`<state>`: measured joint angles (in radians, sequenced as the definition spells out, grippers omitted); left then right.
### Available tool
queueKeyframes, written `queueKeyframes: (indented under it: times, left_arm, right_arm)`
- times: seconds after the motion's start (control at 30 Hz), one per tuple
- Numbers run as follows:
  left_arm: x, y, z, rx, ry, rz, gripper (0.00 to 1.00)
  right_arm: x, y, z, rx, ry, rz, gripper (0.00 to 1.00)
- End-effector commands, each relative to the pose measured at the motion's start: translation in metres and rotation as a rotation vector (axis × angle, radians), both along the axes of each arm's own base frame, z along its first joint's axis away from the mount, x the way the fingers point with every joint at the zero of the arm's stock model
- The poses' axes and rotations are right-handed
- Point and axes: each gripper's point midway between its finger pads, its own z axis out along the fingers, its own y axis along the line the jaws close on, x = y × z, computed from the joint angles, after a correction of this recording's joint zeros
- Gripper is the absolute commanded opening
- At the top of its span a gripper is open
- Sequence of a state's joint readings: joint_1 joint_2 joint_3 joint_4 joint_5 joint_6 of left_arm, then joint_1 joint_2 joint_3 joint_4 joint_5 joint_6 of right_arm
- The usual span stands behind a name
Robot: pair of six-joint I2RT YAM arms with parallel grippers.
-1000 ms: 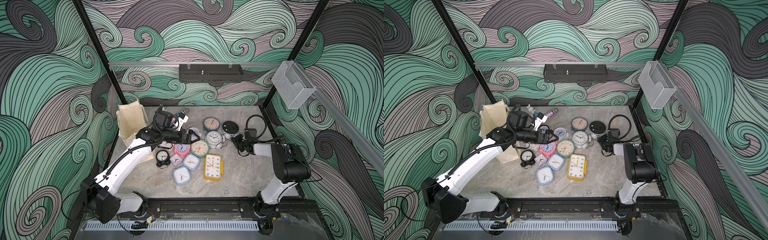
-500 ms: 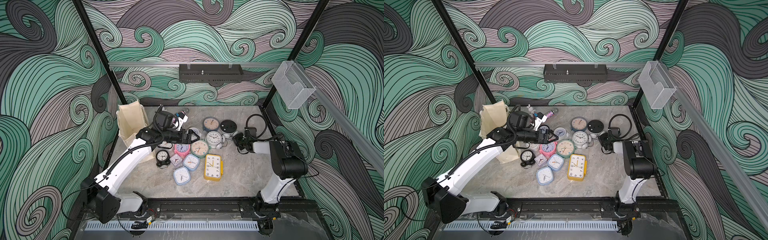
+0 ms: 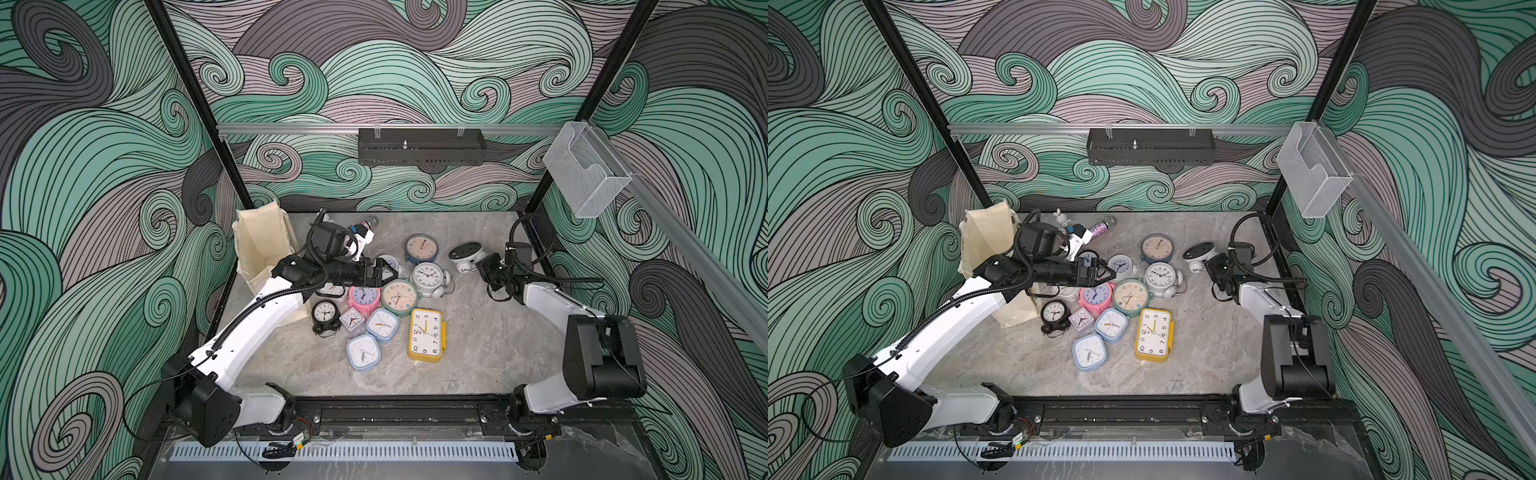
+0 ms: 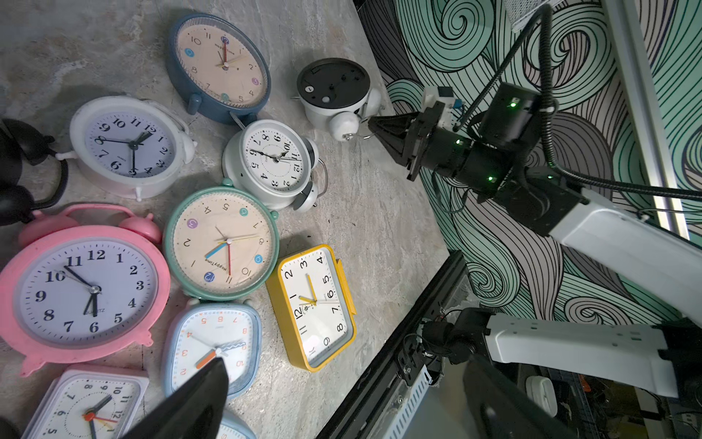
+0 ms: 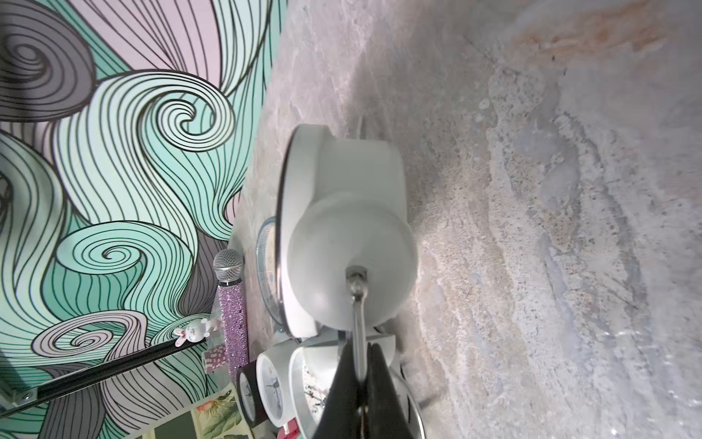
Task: Put the alarm clock into the canvas bag
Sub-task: Pick up the alarm from the center of the board.
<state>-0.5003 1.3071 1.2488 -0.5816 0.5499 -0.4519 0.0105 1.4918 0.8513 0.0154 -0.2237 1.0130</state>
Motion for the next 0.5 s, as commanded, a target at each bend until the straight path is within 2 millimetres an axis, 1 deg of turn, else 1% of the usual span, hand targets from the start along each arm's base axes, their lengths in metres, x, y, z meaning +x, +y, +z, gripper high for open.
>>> queueKeyframes:
  times: [0.0,0.17,0.27,0.3,0.37,0.4,0.47]
  left_arm:
    - [0.005,-0.004,-0.005,0.01,-0.025,-0.012,0.99]
    - [0.014,-0.013,-0.009,-0.024,-0.049,-0.025,0.94]
    - [0.016,-0.024,-0.014,-0.045,-0.095,-0.061,0.95]
    - [0.017,-0.028,-0.018,-0.036,-0.12,-0.07,0.94]
    - [0.016,-0.039,-0.023,-0.009,-0.194,-0.112,0.95]
    - [0.015,-0.046,-0.026,0.014,-0.242,-0.136,0.99]
    - [0.015,-0.057,-0.03,0.054,-0.32,-0.16,0.99]
  right_arm:
    - [-0.011,-0.004,0.024,-0.041,0.003,0.018,0.0]
    - [-0.026,-0.004,0.056,-0.072,-0.008,0.046,0.0]
    - [-0.035,-0.002,0.076,-0.073,-0.026,0.065,0.0]
    - [-0.036,0.0,0.083,-0.064,-0.032,0.075,0.0]
    - [-0.044,0.006,0.089,-0.038,-0.01,0.1,0.0]
    - [-0.047,0.009,0.094,-0.023,-0.011,0.112,0.0]
    - [-0.05,0.017,0.104,0.014,-0.022,0.14,0.0]
